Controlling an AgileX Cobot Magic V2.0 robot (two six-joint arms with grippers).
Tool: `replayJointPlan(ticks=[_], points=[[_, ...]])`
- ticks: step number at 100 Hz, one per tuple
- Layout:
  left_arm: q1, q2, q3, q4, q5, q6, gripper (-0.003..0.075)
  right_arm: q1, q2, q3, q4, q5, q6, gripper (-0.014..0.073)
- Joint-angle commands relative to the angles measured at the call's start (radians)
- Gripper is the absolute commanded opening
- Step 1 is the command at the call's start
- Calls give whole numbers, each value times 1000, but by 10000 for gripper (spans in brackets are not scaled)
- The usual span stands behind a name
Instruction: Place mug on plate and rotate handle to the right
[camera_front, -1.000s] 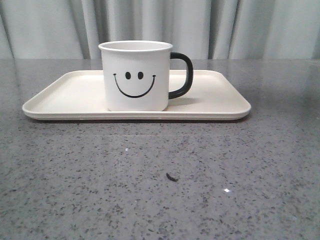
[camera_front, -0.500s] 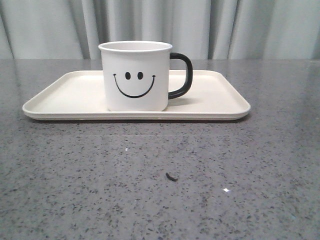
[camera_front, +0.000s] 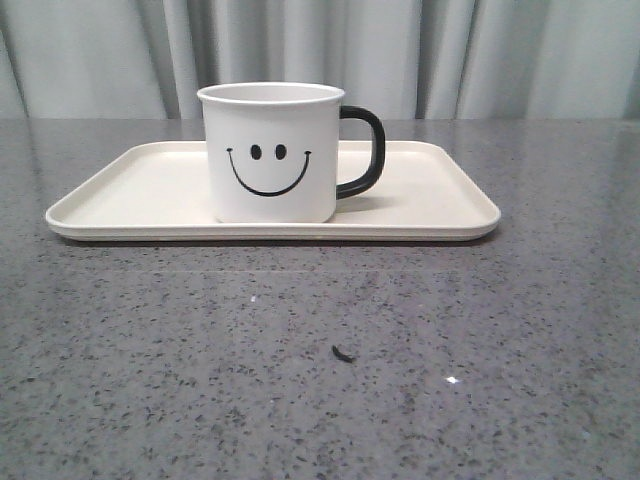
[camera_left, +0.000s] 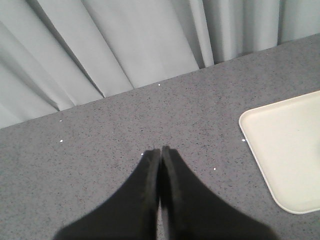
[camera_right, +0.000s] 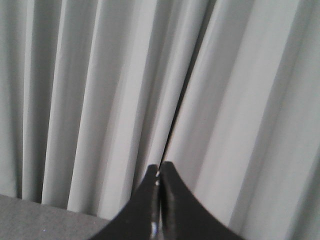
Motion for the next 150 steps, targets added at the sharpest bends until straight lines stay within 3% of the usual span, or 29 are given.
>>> replayJointPlan(ticks=[1, 22, 40, 131, 141, 150], points=[[-3, -47, 61, 20, -114, -58, -19, -5, -58, 96, -35, -97, 53, -61], [-3, -168, 294, 20, -245, -141, -19, -5, -204, 283, -35, -94, 56, -61], [-3, -228, 421, 8, -326, -147, -19, -5, -254, 340, -43, -65, 56, -61], [-3, -230, 431, -3, -329, -147, -19, -5, -253, 340, -43, -30, 56, -61], [-3, -230, 459, -5, -371, -147, -19, -5, -253, 340, -43, -30, 56, -61], [37, -254, 550, 3, -520, -147, -19, -5, -253, 340, -43, -30, 56, -61]])
